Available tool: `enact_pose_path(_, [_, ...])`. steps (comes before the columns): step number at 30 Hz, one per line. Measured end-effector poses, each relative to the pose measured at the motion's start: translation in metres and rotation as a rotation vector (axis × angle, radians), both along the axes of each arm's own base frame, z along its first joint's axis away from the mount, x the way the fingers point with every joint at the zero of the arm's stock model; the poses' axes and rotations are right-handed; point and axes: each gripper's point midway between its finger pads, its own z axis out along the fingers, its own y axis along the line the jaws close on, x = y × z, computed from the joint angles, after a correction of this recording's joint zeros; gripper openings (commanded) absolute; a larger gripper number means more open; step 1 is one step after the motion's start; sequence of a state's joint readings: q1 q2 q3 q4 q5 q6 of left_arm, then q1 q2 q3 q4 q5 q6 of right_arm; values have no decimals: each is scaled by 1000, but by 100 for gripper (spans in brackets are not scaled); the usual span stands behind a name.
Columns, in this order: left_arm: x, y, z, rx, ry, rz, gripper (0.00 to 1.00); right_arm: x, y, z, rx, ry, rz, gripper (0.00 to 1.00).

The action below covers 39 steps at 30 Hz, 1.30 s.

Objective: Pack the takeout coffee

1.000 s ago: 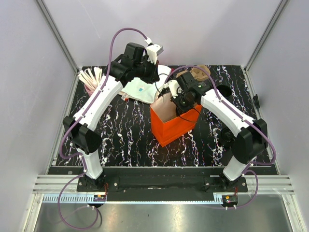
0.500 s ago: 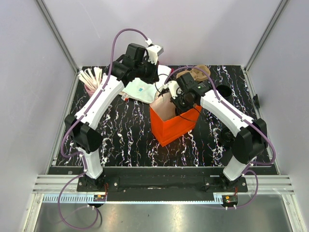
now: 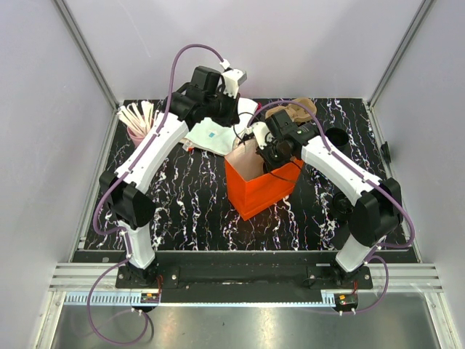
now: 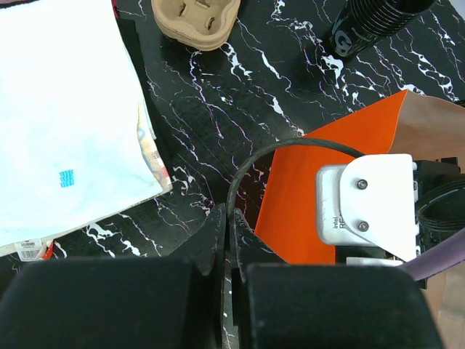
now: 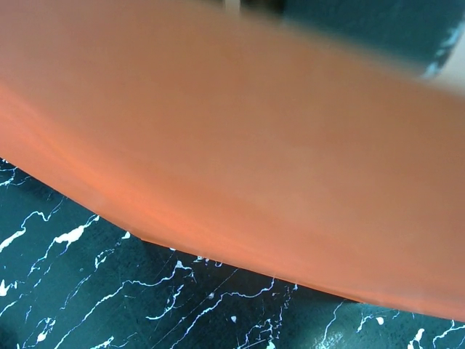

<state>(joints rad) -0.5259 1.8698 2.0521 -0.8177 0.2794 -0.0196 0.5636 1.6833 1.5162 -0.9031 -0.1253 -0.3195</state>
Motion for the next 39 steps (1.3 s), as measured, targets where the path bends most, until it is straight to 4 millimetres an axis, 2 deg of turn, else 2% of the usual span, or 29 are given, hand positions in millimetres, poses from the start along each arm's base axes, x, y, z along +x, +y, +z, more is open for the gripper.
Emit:
enact_pose_path(17, [-2, -3, 0, 0, 0, -8, 0, -2, 3, -5, 17, 7, 11, 0])
enact_pose_path(20, [-3, -4, 0, 0, 0, -10, 0, -2, 4, -6, 19, 9, 13, 3])
enact_pose_path(27, [-4, -5, 0, 0, -1, -13, 0, -3, 3, -5, 20, 8, 13, 15])
enact_pose_path(39, [-6, -8, 0, 0, -1, -19, 0, -5, -1, -5, 4, 6, 19, 52])
